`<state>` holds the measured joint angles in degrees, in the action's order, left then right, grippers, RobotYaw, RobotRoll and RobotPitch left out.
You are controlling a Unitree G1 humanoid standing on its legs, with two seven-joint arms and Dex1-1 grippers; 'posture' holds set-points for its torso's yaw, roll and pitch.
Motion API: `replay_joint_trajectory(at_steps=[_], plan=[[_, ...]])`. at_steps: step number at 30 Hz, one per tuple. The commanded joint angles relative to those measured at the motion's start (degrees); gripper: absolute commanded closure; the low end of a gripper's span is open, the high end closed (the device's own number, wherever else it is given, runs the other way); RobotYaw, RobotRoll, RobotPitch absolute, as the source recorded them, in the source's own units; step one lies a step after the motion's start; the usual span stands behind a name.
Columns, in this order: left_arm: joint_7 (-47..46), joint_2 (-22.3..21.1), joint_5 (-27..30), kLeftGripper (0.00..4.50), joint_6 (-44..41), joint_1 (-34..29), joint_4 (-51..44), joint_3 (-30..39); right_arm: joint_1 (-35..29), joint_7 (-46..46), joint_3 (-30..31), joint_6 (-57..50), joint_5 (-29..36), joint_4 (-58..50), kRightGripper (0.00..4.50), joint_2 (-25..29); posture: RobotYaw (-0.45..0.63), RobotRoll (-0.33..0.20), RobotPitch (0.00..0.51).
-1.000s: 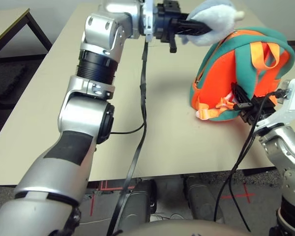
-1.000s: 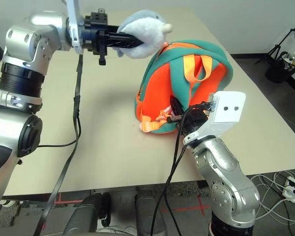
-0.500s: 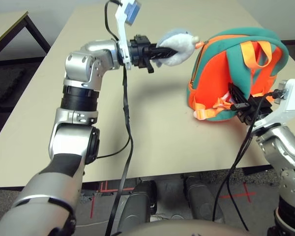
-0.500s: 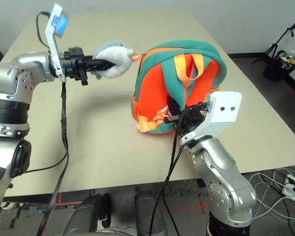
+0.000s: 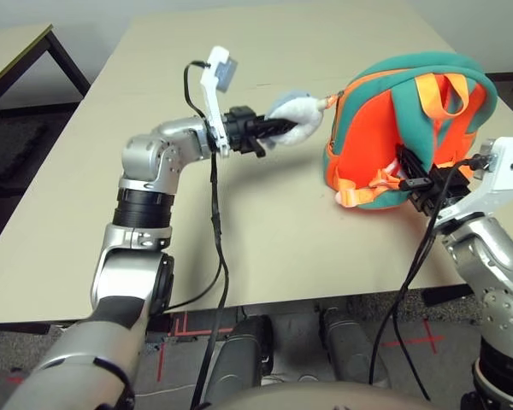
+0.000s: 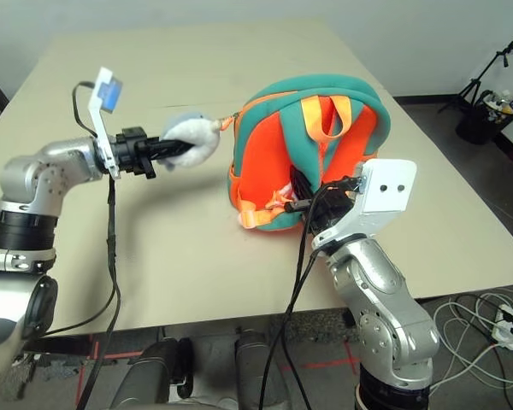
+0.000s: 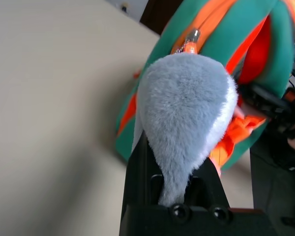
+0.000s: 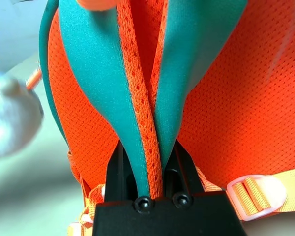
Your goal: Put the pencil case into the backpack and zip it.
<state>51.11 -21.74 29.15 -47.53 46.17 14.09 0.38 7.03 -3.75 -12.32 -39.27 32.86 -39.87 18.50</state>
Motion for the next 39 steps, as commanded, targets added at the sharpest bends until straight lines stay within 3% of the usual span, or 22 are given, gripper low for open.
replay_joint_trajectory(at_steps=[1, 8, 17, 20, 23, 24, 25, 30, 34, 38, 39], plan=[[-0.67, -0.08, -1.83, 4.25, -0.17, -2.25, 3.25, -1.62, 0.22, -0.12, 0.42, 1.03, -0.66, 0.25, 4.29, -0.62, -0.13, 0.000, 0.111], [1.25, 0.65, -5.01, 4.25, 3.23, -4.89, 9.32, -6.43, 0.56, -0.35, 0.44, 1.50, -0.94, 0.81, 4.29, -0.75, -0.14, 0.000, 0.110], [3.42, 1.73, -8.42, 4.25, 7.94, -3.50, 14.78, -9.06, 0.54, -0.20, 0.79, 1.91, -1.37, 0.70, 4.29, -1.39, -0.14, 0.000, 0.109], [3.49, 2.68, -8.09, 4.25, 10.50, -3.53, 12.04, -7.93, 0.17, -0.45, 0.58, 1.84, -1.24, 0.44, 4.29, -1.56, -0.14, 0.000, 0.113], [3.39, 1.84, -5.12, 4.25, 7.46, -4.59, 2.08, -6.49, -0.13, -1.50, -0.15, 1.49, 0.39, -0.34, 4.29, -1.42, -0.14, 0.000, 0.120], [3.27, 1.18, -3.60, 3.52, 5.04, -5.03, -2.22, -5.93, -0.22, -2.16, -0.45, 1.13, 1.43, -0.78, 4.29, -1.19, -0.14, 0.000, 0.123], [3.11, 0.53, -2.17, 3.24, 2.91, -5.47, -6.36, -5.31, -0.37, -2.83, -0.69, 0.75, 2.47, -1.22, 4.29, -0.88, -0.14, 0.000, 0.125], [0.15, -5.97, 9.14, 1.60, -13.89, -7.78, -27.06, 1.27, -2.70, -3.60, -5.21, -3.59, 9.13, -5.13, 2.67, 3.20, -0.13, 0.000, 0.136], [-3.51, -10.61, 20.02, 0.16, -27.16, -8.78, -36.33, 10.30, -3.24, -2.36, -11.70, -7.64, 18.45, -7.43, 1.33, 8.08, -0.13, 0.000, 0.147], [-9.80, -10.42, 26.58, 0.00, -34.92, -10.73, -40.29, 18.33, -7.64, -2.11, -18.39, -9.08, 27.05, -9.17, 0.13, 13.34, -0.11, 0.000, 0.147], [-11.71, -9.70, 27.12, 0.00, -35.71, -11.13, -40.28, 20.15, -9.13, -2.40, -20.31, -9.20, 28.94, -9.19, 0.06, 14.68, -0.11, 0.000, 0.147]])
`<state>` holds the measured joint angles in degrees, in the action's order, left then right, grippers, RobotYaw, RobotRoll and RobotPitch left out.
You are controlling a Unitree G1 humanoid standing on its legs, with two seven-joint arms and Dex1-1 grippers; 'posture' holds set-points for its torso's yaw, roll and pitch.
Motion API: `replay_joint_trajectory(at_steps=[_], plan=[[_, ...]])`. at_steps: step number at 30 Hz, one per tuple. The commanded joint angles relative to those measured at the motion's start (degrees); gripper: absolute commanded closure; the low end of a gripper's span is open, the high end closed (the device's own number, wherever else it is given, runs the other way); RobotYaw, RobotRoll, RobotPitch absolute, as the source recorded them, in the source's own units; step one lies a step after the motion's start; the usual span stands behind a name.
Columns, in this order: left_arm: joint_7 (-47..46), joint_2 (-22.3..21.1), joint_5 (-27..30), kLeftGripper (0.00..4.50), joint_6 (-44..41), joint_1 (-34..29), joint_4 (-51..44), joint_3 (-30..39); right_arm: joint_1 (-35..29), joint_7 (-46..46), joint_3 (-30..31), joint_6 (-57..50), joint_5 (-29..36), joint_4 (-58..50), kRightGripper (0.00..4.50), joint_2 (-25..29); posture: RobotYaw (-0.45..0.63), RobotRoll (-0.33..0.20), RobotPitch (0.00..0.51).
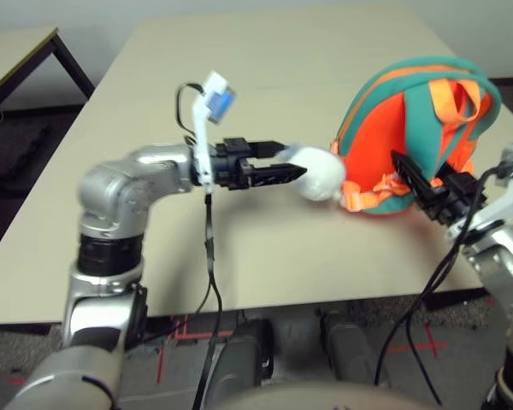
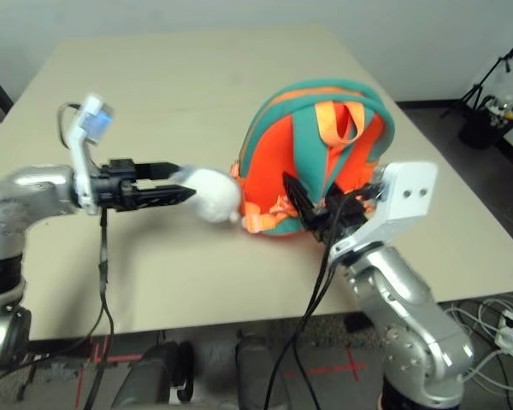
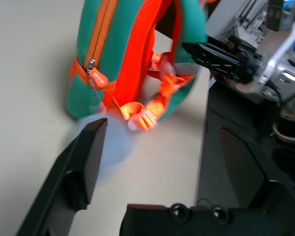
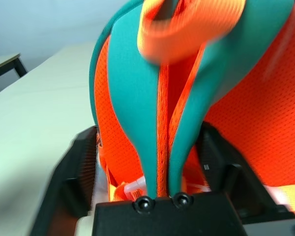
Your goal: Put the pencil case into the backpack and zip it.
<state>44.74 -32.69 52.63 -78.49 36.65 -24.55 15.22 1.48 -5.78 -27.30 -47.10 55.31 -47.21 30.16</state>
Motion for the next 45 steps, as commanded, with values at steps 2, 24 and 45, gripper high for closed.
replay_joint_trajectory(at_steps=[2, 24, 45], plan=[[-9.68, 2.72, 3.66, 0.00, -5.21, -2.30, -0.65, 8.39, -6.30, -0.68, -8.91, -1.18, 9.90, -1.21, 0.06, 6.02, -0.12, 0.000, 0.149], [-29.08, 7.78, -30.31, 0.00, 54.12, -18.06, 22.25, 9.92, -2.16, -16.89, -5.61, 25.65, -13.38, 39.78, 0.06, 5.96, -0.07, 0.000, 0.133], [-37.21, 9.99, -38.99, 0.00, 62.77, -16.23, 31.35, 5.89, 22.66, -26.68, -2.36, 44.29, -27.47, 79.11, 0.06, 9.16, -0.09, 0.000, 0.153]])
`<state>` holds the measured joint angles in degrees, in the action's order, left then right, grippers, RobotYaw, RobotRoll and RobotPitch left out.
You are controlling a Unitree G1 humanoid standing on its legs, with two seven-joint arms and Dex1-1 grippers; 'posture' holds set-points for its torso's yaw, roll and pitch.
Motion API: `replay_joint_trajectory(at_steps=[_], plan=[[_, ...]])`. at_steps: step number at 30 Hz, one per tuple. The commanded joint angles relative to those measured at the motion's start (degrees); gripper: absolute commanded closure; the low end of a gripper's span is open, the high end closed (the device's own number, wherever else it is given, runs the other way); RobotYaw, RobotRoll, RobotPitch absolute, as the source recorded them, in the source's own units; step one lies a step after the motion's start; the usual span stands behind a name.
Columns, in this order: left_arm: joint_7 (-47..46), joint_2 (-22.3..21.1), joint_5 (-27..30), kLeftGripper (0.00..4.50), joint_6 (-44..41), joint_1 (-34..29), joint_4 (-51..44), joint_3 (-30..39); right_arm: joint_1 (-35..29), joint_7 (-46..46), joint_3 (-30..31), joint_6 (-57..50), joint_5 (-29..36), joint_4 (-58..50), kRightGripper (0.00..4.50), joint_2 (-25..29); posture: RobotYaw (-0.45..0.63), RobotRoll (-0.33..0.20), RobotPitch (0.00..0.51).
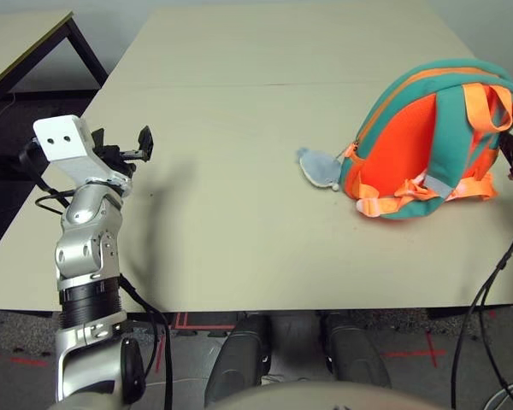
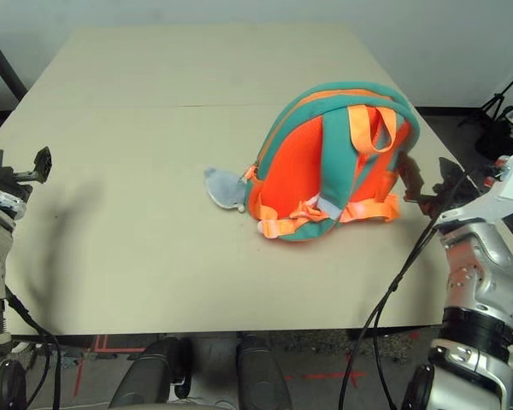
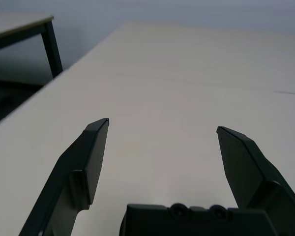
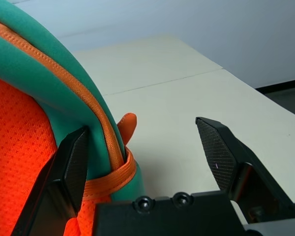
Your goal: Put the pencil case into the backpack and zip it.
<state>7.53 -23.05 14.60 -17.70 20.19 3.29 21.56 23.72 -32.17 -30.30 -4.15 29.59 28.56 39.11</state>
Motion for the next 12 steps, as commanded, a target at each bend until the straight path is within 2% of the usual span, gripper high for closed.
replay_joint_trajectory(at_steps=[1, 8, 12], plan=[[-0.23, 0.74, -0.93, 0.00, 2.59, 0.39, 5.07, -0.34, 0.61, -0.08, 0.44, 1.96, -2.02, 4.01, 0.06, 0.12, -0.09, 0.000, 0.154], [-0.76, 2.58, -1.92, 0.00, 5.13, -1.37, 6.80, -0.95, 1.01, 0.04, -0.68, 4.73, -2.69, 6.82, 0.06, 0.94, -0.09, 0.000, 0.144], [-1.71, 3.26, -2.19, 0.00, 6.37, -3.29, 6.08, -0.40, -1.00, 0.99, -0.74, 4.46, -2.23, 2.69, 0.06, -0.14, -0.07, 0.000, 0.132]])
